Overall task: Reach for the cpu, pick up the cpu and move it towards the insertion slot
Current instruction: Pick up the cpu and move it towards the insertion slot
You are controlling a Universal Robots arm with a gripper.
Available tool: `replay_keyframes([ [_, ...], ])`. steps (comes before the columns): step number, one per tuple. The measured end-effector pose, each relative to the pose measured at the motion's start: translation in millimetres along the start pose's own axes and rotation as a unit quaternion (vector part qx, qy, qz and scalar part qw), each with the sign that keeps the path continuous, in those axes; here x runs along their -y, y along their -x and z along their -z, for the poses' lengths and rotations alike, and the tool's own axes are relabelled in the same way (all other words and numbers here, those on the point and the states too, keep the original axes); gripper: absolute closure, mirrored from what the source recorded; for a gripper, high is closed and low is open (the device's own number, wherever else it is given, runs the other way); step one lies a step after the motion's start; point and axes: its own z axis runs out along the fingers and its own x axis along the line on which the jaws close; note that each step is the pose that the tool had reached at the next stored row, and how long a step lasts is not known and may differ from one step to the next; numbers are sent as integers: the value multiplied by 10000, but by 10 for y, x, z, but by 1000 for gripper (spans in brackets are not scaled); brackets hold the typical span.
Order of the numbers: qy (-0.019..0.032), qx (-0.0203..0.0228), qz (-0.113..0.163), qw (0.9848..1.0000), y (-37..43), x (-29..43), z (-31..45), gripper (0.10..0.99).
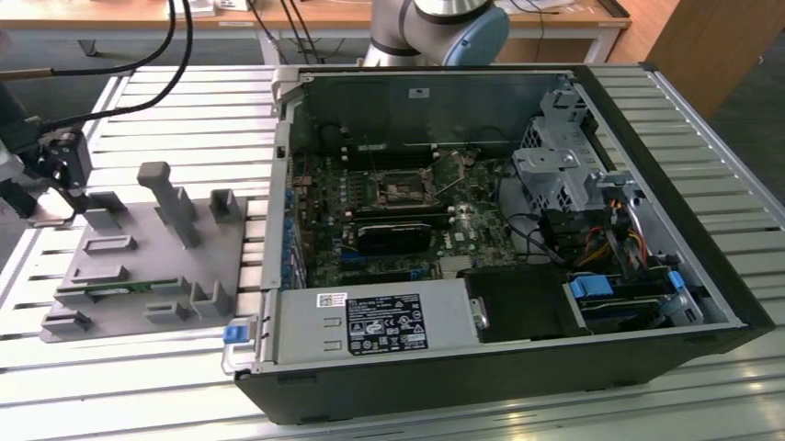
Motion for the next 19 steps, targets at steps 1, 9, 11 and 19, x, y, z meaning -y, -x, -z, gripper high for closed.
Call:
replay_keyframes([
  [1,-1,0,0,10000,0,0,10,541],
  [9,-7,0,0,10000,-1,-3,95,541],
  [11,-8,0,0,10000,-1,-3,119,541],
  [19,-11,-1,0,10000,-2,-8,265,541],
])
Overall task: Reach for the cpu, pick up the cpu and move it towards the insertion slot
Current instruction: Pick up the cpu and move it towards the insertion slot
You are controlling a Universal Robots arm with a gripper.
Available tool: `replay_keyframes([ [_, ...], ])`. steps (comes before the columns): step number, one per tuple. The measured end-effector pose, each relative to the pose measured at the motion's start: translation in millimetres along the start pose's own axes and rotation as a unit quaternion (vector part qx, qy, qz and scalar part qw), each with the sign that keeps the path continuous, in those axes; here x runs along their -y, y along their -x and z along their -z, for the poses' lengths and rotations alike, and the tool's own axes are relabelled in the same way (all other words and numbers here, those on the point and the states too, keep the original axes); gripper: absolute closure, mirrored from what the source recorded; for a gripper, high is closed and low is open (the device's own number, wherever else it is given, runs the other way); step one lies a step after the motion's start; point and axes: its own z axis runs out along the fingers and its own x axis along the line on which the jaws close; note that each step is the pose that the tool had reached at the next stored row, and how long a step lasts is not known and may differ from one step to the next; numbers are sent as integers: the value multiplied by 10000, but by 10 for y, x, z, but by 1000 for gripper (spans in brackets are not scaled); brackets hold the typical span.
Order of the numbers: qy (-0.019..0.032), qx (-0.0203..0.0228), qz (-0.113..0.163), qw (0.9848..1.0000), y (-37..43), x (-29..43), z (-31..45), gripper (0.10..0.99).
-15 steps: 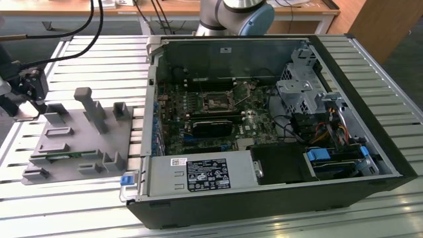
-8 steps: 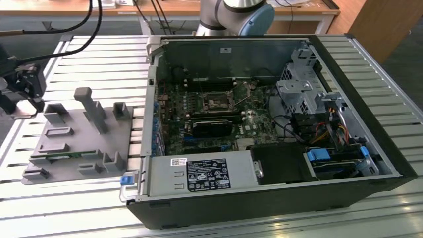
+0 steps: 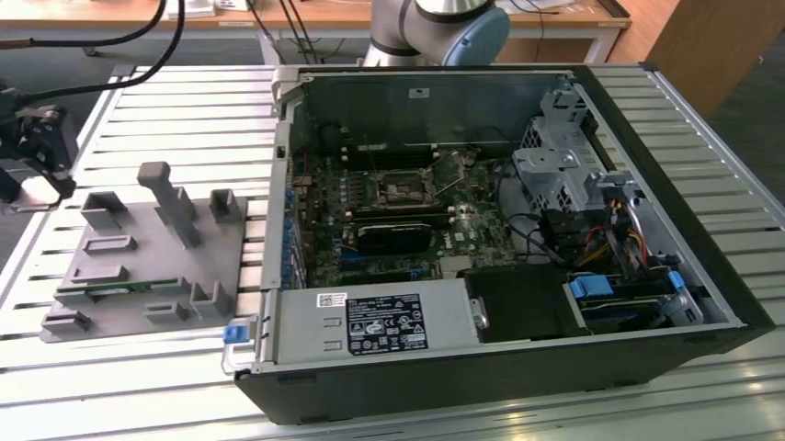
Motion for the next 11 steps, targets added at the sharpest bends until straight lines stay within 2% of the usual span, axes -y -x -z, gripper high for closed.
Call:
replay_keyframes([
  [11,-6,0,0,10000,-1,-5,168,541],
])
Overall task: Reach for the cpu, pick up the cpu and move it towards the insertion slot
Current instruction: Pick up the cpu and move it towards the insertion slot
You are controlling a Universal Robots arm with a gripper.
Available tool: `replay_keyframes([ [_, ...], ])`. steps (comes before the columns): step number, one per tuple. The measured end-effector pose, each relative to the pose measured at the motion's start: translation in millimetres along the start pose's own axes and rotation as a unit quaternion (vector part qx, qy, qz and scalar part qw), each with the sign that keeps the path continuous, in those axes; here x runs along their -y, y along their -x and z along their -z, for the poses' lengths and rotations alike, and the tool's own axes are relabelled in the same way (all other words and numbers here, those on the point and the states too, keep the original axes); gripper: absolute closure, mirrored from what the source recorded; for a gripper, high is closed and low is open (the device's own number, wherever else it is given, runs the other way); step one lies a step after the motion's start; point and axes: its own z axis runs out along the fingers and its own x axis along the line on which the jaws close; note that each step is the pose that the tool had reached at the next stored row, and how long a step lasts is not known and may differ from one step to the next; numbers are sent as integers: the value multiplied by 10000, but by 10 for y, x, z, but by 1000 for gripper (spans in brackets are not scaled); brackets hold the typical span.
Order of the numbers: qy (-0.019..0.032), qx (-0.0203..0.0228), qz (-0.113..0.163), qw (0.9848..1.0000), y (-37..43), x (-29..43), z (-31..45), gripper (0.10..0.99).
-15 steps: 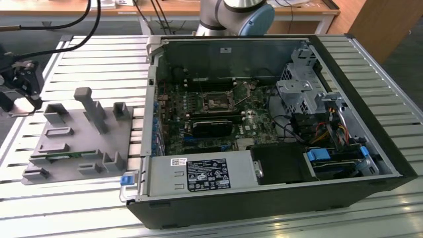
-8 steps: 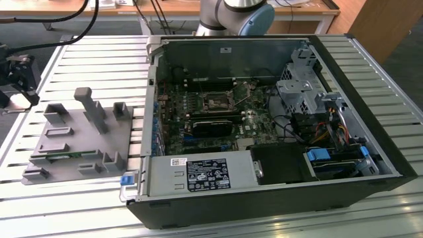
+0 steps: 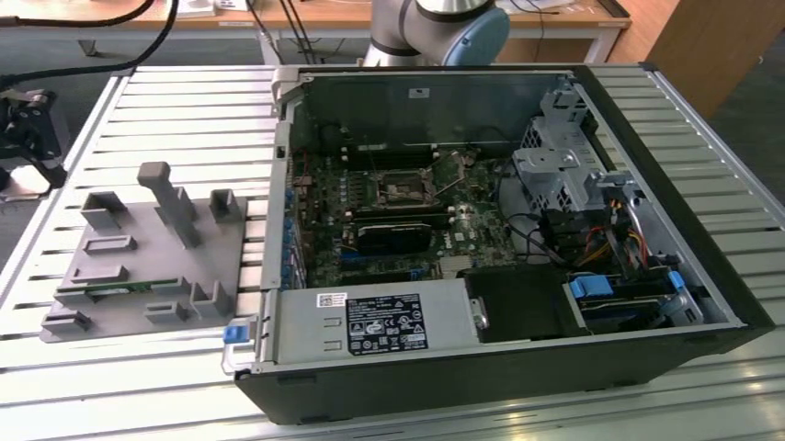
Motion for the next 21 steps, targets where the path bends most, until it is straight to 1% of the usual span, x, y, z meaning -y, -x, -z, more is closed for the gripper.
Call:
replay_keyframes([
  [15,-4,0,0,10000,-2,-4,210,541],
  [21,-4,0,0,10000,-2,-7,306,541],
])
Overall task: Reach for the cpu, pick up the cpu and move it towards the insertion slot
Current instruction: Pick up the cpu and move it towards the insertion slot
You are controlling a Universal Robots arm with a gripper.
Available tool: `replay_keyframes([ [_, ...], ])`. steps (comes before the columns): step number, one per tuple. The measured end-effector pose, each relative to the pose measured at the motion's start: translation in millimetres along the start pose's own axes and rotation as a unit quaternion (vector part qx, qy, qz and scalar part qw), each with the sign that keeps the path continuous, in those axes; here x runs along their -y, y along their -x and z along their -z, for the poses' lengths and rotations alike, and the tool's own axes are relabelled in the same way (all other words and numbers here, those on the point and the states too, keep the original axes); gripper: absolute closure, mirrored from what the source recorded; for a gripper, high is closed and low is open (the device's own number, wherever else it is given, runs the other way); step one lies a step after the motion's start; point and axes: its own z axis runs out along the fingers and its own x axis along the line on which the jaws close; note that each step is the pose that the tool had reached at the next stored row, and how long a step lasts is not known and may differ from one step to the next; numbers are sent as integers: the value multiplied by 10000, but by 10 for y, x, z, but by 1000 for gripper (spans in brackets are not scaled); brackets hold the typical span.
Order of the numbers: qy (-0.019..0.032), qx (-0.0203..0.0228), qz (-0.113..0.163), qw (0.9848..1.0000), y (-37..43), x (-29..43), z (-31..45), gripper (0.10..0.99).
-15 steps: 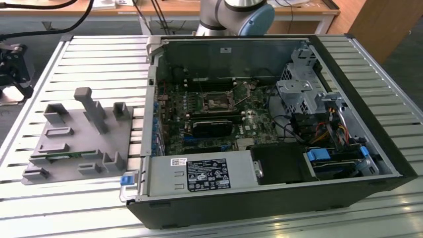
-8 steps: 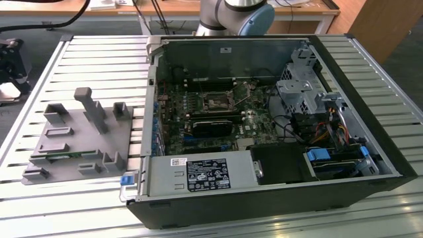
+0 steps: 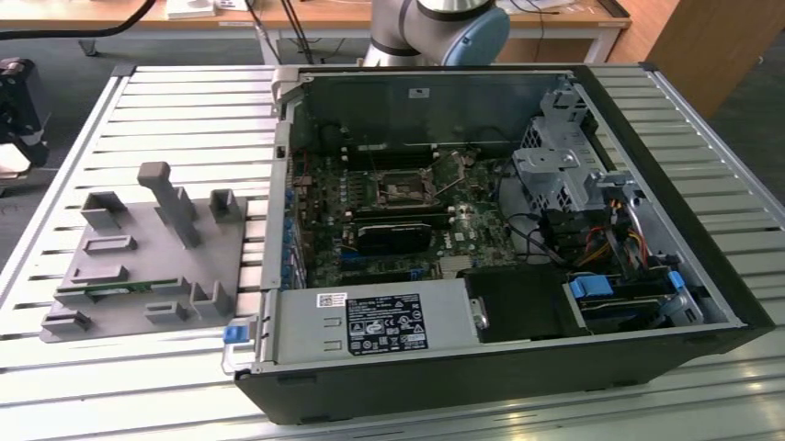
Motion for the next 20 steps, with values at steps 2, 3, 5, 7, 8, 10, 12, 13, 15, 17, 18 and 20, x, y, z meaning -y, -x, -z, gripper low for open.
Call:
replay_keyframes([
  [2,-1,0,0,10000,0,-1,36,541],
  [3,-1,-1,0,10000,0,-2,59,541],
  [5,-2,0,0,10000,-1,-3,103,541],
  [7,-3,0,0,10000,-1,-5,151,541],
  [8,-3,0,0,10000,-1,-5,174,541],
  [10,-4,-1,0,10000,-1,-7,221,541],
  [12,-5,-1,0,10000,-2,-8,262,541],
  [13,-5,-1,0,10000,-2,-9,282,541],
  [15,-5,0,0,10000,-2,-10,324,541],
  [17,-6,-1,0,10000,-2,-12,366,541],
  [18,-7,-1,0,10000,-3,-13,387,541],
  [20,-9,-1,0,10000,-3,-15,427,541],
])
